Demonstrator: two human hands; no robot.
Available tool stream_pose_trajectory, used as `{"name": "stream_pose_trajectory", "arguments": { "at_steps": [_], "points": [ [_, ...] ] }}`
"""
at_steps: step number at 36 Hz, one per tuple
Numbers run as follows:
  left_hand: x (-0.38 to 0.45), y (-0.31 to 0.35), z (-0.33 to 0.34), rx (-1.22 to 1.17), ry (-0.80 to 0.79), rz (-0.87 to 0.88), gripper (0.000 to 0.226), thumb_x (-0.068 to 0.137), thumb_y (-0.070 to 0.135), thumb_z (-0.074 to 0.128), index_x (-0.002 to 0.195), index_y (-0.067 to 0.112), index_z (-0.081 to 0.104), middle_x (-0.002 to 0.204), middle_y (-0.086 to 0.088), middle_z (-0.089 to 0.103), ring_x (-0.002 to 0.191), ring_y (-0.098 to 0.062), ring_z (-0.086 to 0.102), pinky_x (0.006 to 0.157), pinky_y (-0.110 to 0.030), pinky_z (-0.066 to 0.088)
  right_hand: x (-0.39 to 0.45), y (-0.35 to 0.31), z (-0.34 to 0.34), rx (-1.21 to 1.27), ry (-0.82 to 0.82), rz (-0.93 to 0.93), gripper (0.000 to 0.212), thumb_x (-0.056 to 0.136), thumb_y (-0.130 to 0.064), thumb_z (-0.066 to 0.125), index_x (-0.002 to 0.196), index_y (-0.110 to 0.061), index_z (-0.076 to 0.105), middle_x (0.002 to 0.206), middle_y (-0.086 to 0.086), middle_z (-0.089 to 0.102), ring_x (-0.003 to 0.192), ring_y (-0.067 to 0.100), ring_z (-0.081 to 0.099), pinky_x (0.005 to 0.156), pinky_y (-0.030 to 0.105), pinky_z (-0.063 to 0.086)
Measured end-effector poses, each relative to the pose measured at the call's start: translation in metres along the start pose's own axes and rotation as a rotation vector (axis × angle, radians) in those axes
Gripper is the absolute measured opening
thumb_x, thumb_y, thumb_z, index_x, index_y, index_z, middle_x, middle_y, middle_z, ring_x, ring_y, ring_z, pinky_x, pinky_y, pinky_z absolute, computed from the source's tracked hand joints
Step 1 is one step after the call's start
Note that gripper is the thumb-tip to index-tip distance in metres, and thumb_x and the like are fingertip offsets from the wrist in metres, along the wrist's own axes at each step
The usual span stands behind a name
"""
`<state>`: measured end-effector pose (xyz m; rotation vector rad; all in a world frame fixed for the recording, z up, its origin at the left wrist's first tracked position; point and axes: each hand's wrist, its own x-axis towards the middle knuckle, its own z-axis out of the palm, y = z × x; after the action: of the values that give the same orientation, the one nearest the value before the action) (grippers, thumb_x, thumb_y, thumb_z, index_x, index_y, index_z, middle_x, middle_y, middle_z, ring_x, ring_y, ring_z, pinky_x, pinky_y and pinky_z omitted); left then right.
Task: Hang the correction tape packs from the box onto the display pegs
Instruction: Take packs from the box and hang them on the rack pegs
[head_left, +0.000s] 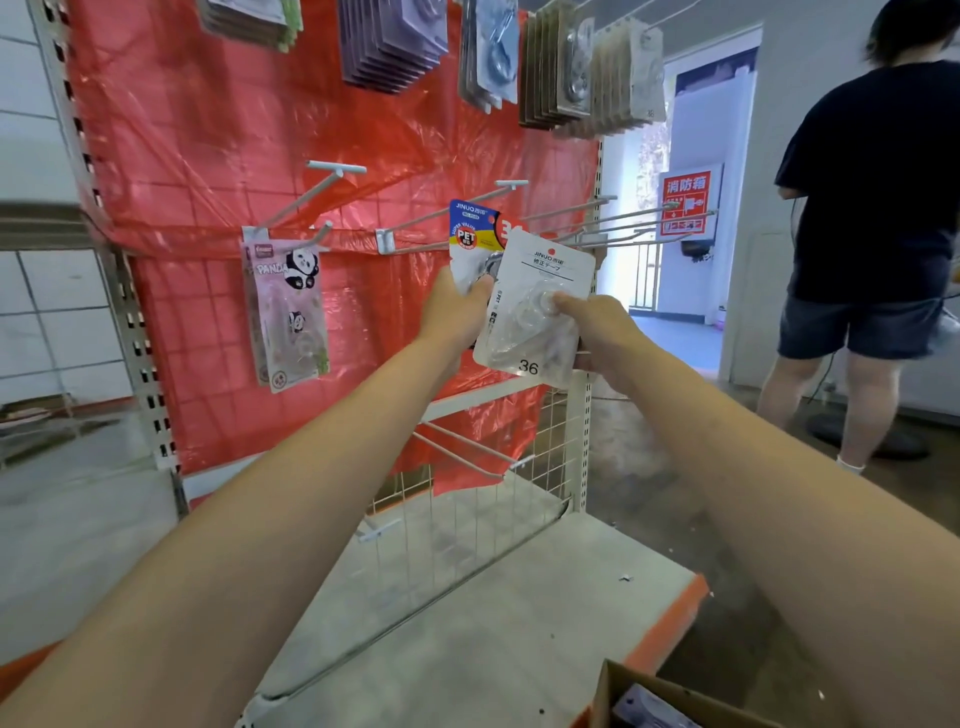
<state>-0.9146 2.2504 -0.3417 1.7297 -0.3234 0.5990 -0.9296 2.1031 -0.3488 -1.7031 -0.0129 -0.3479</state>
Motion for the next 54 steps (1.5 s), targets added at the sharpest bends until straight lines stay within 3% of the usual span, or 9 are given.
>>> {"name": "stream_pose_trajectory", "arguments": {
  "at_steps": [11,14,21,26,31,35,45,51,54],
  "points": [
    [-0.003,-0.012,0.011,0.026,-0.003,-0.03,0.047,0.08,0.035,0.045,0.12,0.014,0.056,0.109,-0.004,0.066,0.099,-0.024,0.062,0.068,-0.031,0.045,0.003,0.011,-0.006,0.012,-0.021,0.022,0.043,0.092,-0.031,0.058,0.124,-0.002,0.053,0.119,0.024,0.06,0.097,0.037,0.064,0.084,0.054,0.054],
    [-0.008,-0.009,0.013,-0.012,0.046,-0.016,0.036,0.093,0.028,0.047,0.125,0.011,0.049,0.113,0.005,0.057,0.1,-0.017,0.055,0.078,-0.03,0.042,0.004,0.011,-0.006,0.012,-0.035,0.0,0.038,0.092,-0.029,0.057,0.12,-0.003,0.054,0.119,0.021,0.06,0.098,0.035,0.063,0.086,0.052,0.054],
    [-0.002,-0.024,0.01,-0.001,0.118,-0.06,0.031,0.098,0.023,0.048,0.126,0.01,0.049,0.115,0.0,0.059,0.104,-0.02,0.057,0.082,-0.033,0.046,0.009,0.009,-0.001,-0.004,-0.047,-0.04,0.009,0.092,-0.023,0.056,0.084,-0.019,0.053,0.097,0.013,0.059,0.084,0.026,0.057,0.077,0.041,0.051],
    [0.013,-0.032,0.002,0.036,0.145,-0.107,0.036,0.093,0.028,0.054,0.125,0.012,0.054,0.12,-0.007,0.062,0.108,-0.027,0.06,0.091,-0.041,0.051,0.009,0.009,0.009,-0.078,-0.028,-0.05,0.033,0.087,-0.028,0.061,0.111,-0.006,0.056,0.113,0.017,0.063,0.102,0.034,0.063,0.093,0.053,0.051],
    [0.032,-0.057,-0.013,0.227,0.206,-0.145,0.043,0.095,0.029,0.055,0.127,0.001,0.051,0.129,-0.017,0.057,0.117,-0.033,0.053,0.096,-0.039,0.045,0.022,0.019,0.022,-0.128,-0.003,-0.123,0.031,0.093,-0.026,0.06,0.114,-0.005,0.051,0.101,0.008,0.06,0.094,0.026,0.057,0.079,0.038,0.047],
    [0.057,-0.076,-0.027,0.329,0.274,-0.265,0.055,0.094,0.039,0.055,0.13,-0.002,0.048,0.132,-0.019,0.054,0.122,-0.035,0.051,0.096,-0.038,0.044,0.041,0.031,0.037,-0.099,-0.014,-0.12,0.047,0.083,-0.036,0.062,0.119,-0.007,0.053,0.11,0.012,0.064,0.097,0.031,0.063,0.087,0.049,0.053],
    [0.098,-0.081,-0.041,0.436,0.255,-0.503,0.061,0.098,0.042,0.048,0.134,-0.007,0.042,0.139,-0.025,0.046,0.128,-0.038,0.045,0.096,-0.037,0.04,0.069,0.011,0.053,-0.07,-0.105,0.025,0.027,0.094,-0.022,0.06,0.114,-0.011,0.047,0.112,0.01,0.061,0.102,0.028,0.06,0.088,0.041,0.05],
    [0.093,-0.082,-0.038,0.26,0.22,-0.636,0.04,0.091,0.04,0.061,0.104,0.004,0.049,0.108,-0.022,0.06,0.094,-0.035,0.067,0.085,-0.045,0.055,0.073,0.015,0.054,-0.11,-0.133,0.126,0.019,0.097,-0.022,0.055,0.107,-0.016,0.04,0.097,0.005,0.051,0.063,0.013,0.043,0.043,0.021,0.033],
    [0.081,-0.084,-0.038,0.201,0.148,-0.749,0.03,0.095,0.035,0.056,0.085,0.009,0.046,0.073,-0.01,0.058,0.04,-0.012,0.06,0.05,-0.023,0.052,0.068,0.014,0.053,-0.136,-0.129,0.186,0.027,0.096,-0.023,0.056,0.118,-0.01,0.045,0.11,0.011,0.056,0.084,0.024,0.056,0.06,0.026,0.047]
  ]
}}
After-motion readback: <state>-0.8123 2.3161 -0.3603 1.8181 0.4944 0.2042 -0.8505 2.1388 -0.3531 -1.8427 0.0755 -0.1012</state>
